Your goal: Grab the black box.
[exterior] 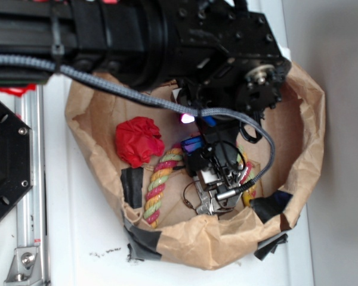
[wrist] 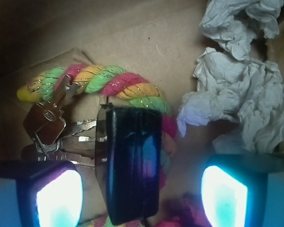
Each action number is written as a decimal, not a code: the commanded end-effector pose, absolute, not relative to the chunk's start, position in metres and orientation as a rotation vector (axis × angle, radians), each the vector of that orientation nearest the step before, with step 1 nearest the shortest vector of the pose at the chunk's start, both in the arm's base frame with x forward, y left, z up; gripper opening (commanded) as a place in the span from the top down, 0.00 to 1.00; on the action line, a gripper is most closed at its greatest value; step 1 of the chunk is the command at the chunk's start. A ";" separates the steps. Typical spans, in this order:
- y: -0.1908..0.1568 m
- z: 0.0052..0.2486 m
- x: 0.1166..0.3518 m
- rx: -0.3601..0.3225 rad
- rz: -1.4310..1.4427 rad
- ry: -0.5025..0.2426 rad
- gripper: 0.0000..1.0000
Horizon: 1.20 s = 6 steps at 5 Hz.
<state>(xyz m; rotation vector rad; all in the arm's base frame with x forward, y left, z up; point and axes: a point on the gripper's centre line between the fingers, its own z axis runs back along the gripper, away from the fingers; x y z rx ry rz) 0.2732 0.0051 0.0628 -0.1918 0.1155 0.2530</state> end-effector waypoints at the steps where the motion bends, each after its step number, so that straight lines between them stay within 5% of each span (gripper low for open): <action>1: 0.004 0.026 0.281 -0.212 0.252 0.138 0.00; 2: -0.004 0.026 0.278 -0.160 0.267 0.123 1.00; 3: -0.007 0.034 0.276 -0.197 0.292 0.139 1.00; 4: 0.002 0.067 0.277 -0.153 0.187 0.118 1.00; 5: 0.003 0.117 0.267 0.076 0.054 -0.057 1.00; 6: -0.001 0.167 0.250 0.163 0.095 -0.130 1.00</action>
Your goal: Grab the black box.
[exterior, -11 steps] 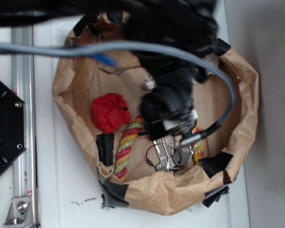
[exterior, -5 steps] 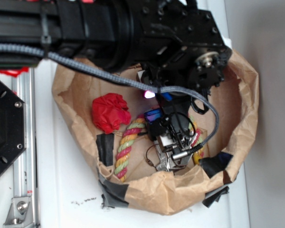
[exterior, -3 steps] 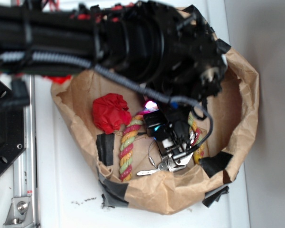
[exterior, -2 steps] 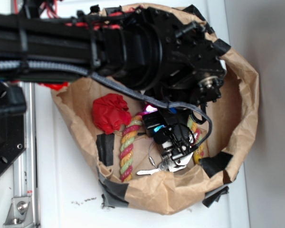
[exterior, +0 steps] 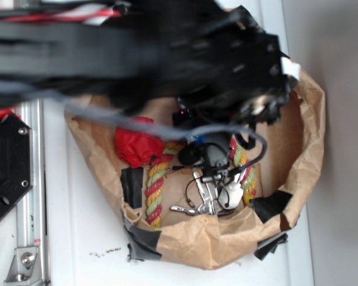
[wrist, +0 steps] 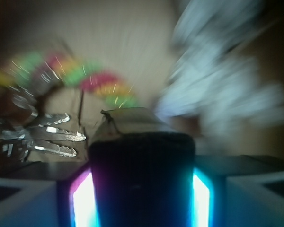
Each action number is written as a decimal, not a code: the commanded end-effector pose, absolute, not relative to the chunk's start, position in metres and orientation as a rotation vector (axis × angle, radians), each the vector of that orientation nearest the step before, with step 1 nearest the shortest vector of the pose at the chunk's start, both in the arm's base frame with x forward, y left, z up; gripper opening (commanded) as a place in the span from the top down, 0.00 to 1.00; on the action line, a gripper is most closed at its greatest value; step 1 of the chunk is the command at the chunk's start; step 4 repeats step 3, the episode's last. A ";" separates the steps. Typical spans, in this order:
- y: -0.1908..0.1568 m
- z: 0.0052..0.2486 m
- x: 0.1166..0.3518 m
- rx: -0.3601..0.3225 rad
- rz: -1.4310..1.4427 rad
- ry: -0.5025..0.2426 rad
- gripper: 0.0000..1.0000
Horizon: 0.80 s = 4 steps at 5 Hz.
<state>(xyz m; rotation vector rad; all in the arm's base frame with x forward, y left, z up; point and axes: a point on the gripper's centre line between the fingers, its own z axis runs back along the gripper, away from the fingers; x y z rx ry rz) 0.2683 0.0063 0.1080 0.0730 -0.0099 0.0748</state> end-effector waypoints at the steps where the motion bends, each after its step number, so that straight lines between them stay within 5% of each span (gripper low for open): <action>1: -0.005 0.207 0.249 0.112 0.038 -0.095 1.00; 4: -0.001 0.200 0.249 0.083 0.057 -0.085 1.00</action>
